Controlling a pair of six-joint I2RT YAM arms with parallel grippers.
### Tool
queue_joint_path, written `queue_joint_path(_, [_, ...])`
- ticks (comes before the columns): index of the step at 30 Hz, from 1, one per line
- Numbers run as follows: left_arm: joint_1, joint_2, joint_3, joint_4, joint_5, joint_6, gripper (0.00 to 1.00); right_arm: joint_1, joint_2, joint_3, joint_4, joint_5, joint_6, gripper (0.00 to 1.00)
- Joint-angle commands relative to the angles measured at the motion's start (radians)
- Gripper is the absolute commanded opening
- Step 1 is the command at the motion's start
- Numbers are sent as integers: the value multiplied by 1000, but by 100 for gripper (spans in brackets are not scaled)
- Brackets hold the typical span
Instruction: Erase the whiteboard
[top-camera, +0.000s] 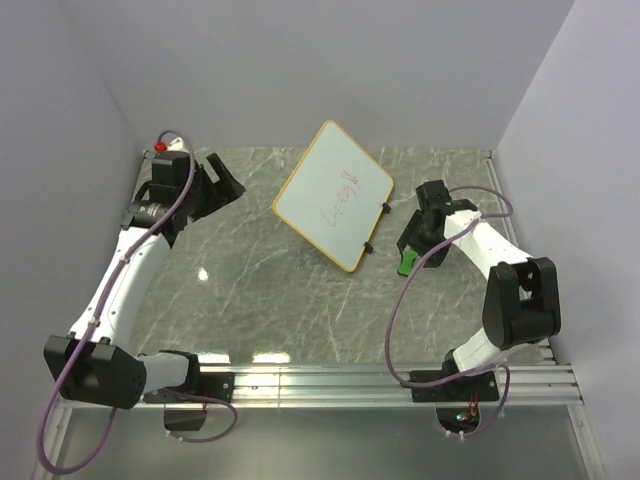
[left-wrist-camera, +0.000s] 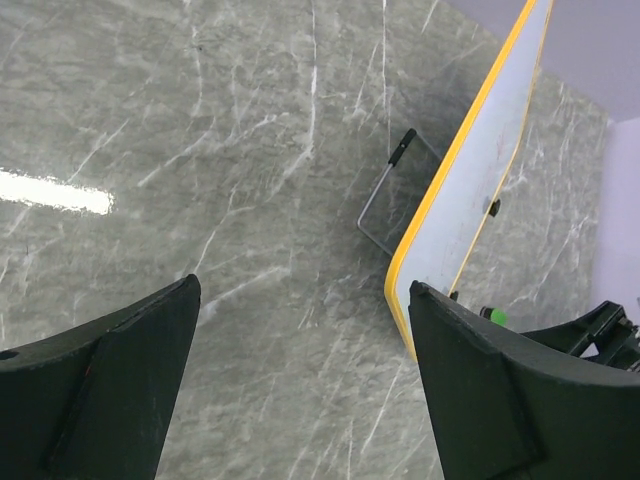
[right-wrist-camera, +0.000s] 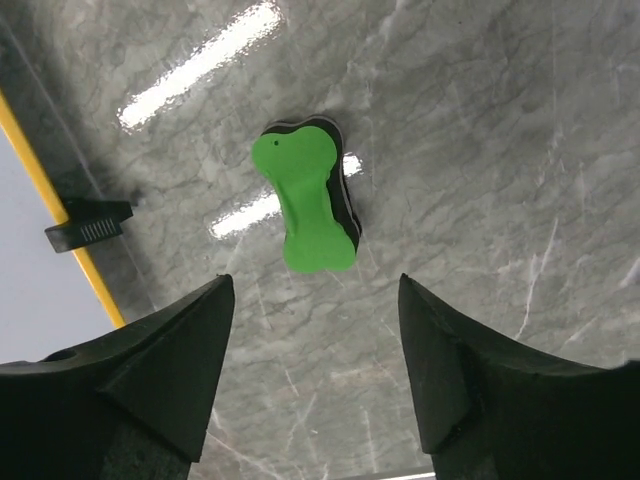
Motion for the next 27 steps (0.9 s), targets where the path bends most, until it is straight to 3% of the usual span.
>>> queue_joint_path(1, [-21,20,49,21,0,46,91,2,12,4,45,27,-22,73])
queue_joint_path(6, [-24,31,10,54,31,46,91,2,100,52,48,33,-57,65])
queue_joint_path(13, [-24,57,32,54,0,57,91,5,228,85,77,19,-73,62])
queue_joint_path(19, [-24,95,64,71,9,60,91,3,288,131,74,41,-103,38])
queue_joint_path(22, [-24,127,104,90,14,83,91,3,301,122,71,35,-110,17])
queue_joint_path(23, [-24,140,117,99,20,90,92,5,298,116,71,30,-110,4])
queue_joint_path(27, [-24,270,223,137,127,155,92,8,249,75,68,6,-114,0])
